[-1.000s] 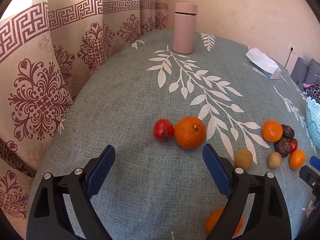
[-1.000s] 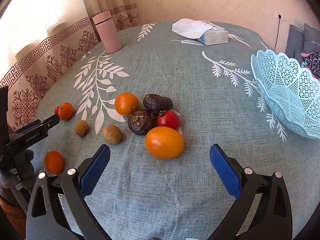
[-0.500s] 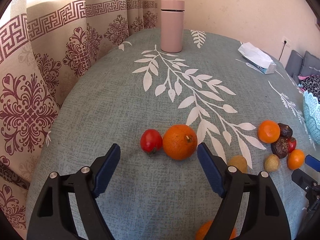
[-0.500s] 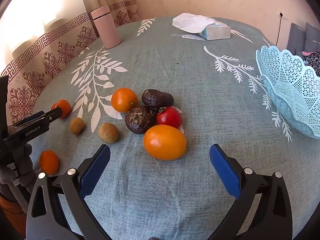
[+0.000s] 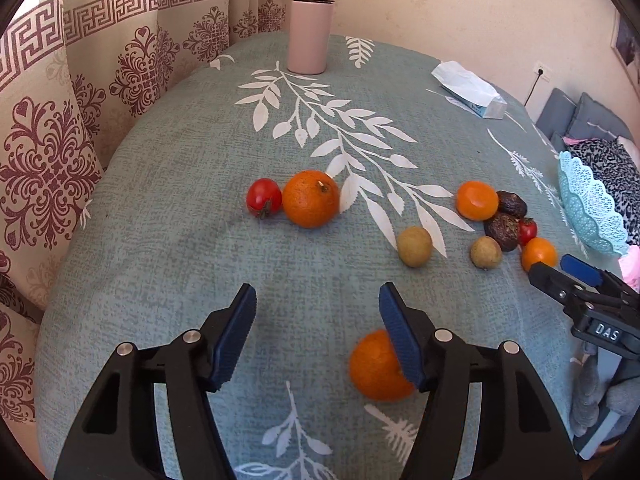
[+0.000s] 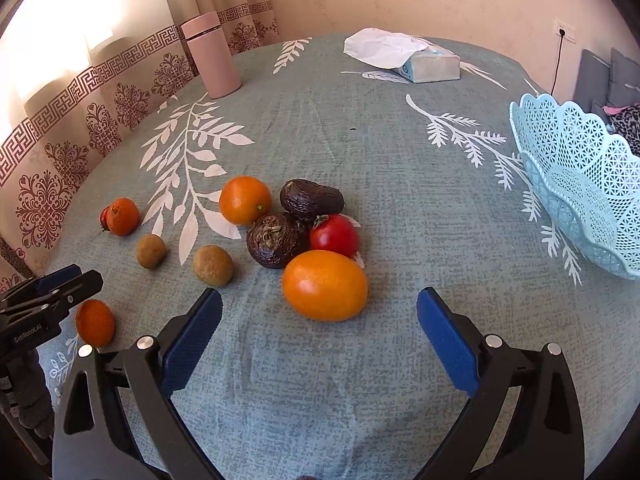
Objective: Organize fruits
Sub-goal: 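Grasp the tangerine with the left tool while the right tool grasps the large orange, then carry the large orange into the blue basket and open the right tool while the left tool lifts the tangerine, then lower the tangerine into the blue basket and open the left tool, then move both open tools back toward the fruit on the table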
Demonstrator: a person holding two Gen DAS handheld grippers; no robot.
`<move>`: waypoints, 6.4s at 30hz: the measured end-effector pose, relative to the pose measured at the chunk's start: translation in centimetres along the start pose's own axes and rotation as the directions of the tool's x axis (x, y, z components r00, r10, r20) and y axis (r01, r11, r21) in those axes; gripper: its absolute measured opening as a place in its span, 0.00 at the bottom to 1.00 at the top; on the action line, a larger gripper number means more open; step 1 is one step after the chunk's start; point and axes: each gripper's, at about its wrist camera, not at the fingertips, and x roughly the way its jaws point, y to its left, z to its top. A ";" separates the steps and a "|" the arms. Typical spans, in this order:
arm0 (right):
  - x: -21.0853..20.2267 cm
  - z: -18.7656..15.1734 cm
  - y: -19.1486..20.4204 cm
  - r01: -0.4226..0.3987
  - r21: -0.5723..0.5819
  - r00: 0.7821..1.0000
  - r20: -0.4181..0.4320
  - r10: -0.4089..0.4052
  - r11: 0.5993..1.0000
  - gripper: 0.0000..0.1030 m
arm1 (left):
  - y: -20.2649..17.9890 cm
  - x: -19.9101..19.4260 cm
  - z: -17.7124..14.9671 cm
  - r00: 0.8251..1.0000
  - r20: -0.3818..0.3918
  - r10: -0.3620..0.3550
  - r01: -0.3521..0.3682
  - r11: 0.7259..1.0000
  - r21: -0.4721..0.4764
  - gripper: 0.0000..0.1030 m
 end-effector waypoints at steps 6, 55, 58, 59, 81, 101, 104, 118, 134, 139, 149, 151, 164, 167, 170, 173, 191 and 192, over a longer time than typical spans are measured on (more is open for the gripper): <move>1.1 0.2 -0.6 -0.026 0.020 0.999 -0.039 0.027 0.999 0.63 | -2.0 -1.4 -1.4 0.999 -0.009 -0.053 0.053 0.997 0.059 0.62; -8.3 3.0 -11.1 0.093 0.235 0.974 0.181 -0.138 0.968 0.45 | -17.9 -1.0 0.3 0.984 0.178 -0.020 -0.052 0.919 0.391 0.38; -8.6 3.0 -13.3 0.123 0.284 0.966 0.184 -0.181 0.951 0.44 | -19.4 -0.7 0.6 0.983 0.178 -0.031 -0.048 0.906 0.420 0.38; -8.7 3.0 -14.1 0.135 0.302 0.963 0.183 -0.196 0.944 0.44 | -19.9 -0.5 0.6 0.984 0.177 -0.035 -0.045 0.901 0.431 0.38; -9.0 2.2 -20.8 0.298 0.420 0.897 0.184 -0.402 0.857 0.47 | -27.4 1.3 1.6 0.980 0.170 -0.100 -0.007 0.844 0.537 0.38; -9.4 2.4 -19.5 0.591 0.327 0.715 0.211 -0.666 0.737 0.66 | -30.7 2.4 6.9 0.962 0.226 -0.154 0.015 0.855 0.518 0.38; -9.6 2.4 -20.0 0.598 0.344 0.707 0.201 -0.678 0.724 0.66 | -31.7 3.2 8.2 0.959 0.219 -0.179 0.044 0.859 0.509 0.38; -10.2 2.3 -21.4 0.562 0.391 0.727 0.187 -0.661 0.729 0.66 | -35.3 6.3 10.4 0.943 0.116 -0.313 0.219 0.843 0.491 0.42; -10.9 2.5 -20.7 0.509 0.403 0.761 0.201 -0.617 0.760 0.73 | -32.6 5.8 10.7 0.946 0.181 -0.269 0.164 0.879 0.447 0.82; -10.7 2.5 -20.5 0.484 0.405 0.783 0.194 -0.591 0.775 0.73 | -31.8 5.7 10.2 0.952 0.182 -0.247 0.144 0.883 0.447 0.83; -10.5 2.6 -20.0 0.450 0.400 0.820 0.170 -0.547 0.799 0.73 | -29.1 5.0 9.5 0.962 0.181 -0.204 0.114 0.905 0.410 0.83; -10.5 2.6 -19.8 0.444 0.396 0.827 0.166 -0.538 0.804 0.74 | -28.5 4.7 9.3 0.963 0.183 -0.198 0.110 0.908 0.404 0.83; -10.2 2.6 -17.6 0.298 0.362 0.901 0.200 -0.386 0.883 0.74 | -23.6 3.6 8.2 0.972 0.194 -0.131 0.061 0.943 0.328 0.83; -9.6 2.7 -16.3 0.248 0.333 0.922 0.208 -0.327 0.910 0.74 | -21.9 3.4 8.0 0.974 0.204 -0.102 0.037 0.953 0.301 0.83; -8.6 2.7 -14.8 0.211 0.300 0.938 0.206 -0.279 0.930 0.77 | -19.9 3.1 7.9 0.974 0.216 -0.073 0.012 0.962 0.271 0.83; -7.8 2.5 -13.3 0.181 0.270 0.951 0.197 -0.238 0.946 0.79 | -17.4 2.8 8.0 0.972 0.231 -0.034 -0.021 0.972 0.233 0.83; -4.0 0.8 -6.6 0.078 0.147 0.992 0.091 -0.092 0.986 0.79 | -1.2 0.9 6.5 0.949 0.205 0.240 -0.241 0.970 -0.020 0.83; -3.9 0.7 -6.4 0.076 0.142 0.992 0.088 -0.090 0.987 0.79 | -0.6 0.9 6.2 0.948 0.197 0.249 -0.250 0.968 -0.022 0.83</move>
